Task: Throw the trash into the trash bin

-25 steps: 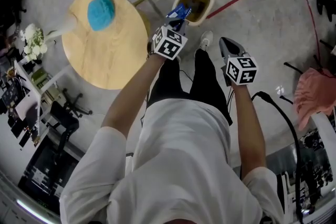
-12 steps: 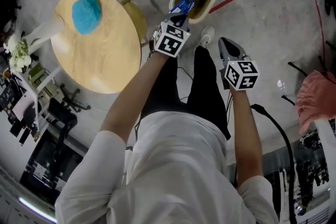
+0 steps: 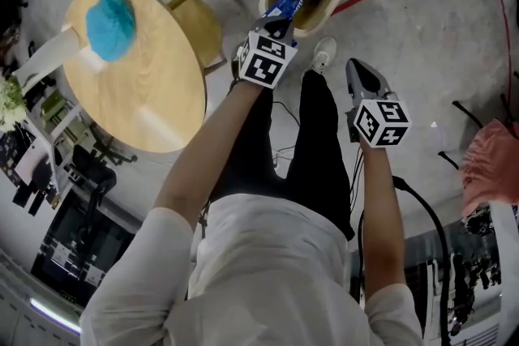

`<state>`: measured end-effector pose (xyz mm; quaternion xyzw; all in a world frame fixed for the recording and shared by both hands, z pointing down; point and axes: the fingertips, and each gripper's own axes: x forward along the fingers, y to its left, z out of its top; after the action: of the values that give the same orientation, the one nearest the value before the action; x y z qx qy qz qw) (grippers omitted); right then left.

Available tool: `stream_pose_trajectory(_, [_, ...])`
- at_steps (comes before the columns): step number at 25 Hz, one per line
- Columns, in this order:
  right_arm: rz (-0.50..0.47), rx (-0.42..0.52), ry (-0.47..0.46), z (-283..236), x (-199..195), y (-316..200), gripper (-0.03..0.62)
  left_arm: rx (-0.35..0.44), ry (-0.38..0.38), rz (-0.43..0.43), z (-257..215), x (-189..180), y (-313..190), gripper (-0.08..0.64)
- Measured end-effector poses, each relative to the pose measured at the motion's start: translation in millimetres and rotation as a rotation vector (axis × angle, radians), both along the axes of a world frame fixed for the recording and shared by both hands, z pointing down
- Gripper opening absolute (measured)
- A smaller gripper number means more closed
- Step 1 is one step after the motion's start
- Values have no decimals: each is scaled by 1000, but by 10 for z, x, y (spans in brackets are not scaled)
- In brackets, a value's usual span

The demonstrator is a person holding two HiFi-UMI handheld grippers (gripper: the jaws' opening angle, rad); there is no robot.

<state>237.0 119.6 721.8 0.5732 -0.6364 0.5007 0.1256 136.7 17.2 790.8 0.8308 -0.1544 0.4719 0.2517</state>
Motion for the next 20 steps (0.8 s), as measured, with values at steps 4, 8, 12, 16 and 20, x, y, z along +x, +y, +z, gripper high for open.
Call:
stream_pose_trajectory(4, [-4,-1,-5,239,22,3,0,-2,-12,-8,281,47,-7,8])
stream_pose_trajectory(8, [-9,2,-4,400,-5,-27,0,-7,-9,-8,487,85,-21,8])
stream_pose_trajectory(12, [-10,-2,-7,596,-2,-6,0,-17,-10,-16,733,122,-2,8])
stream_pose_trajectory(16, [-12,-11,-14,819,-17,12,0,-1,-16,-17,953,148,-41,9])
stream_pose_trajectory(20, [-16,-13,-19,928,-44,35,0,4,-10,-29,1063,176,-59,11])
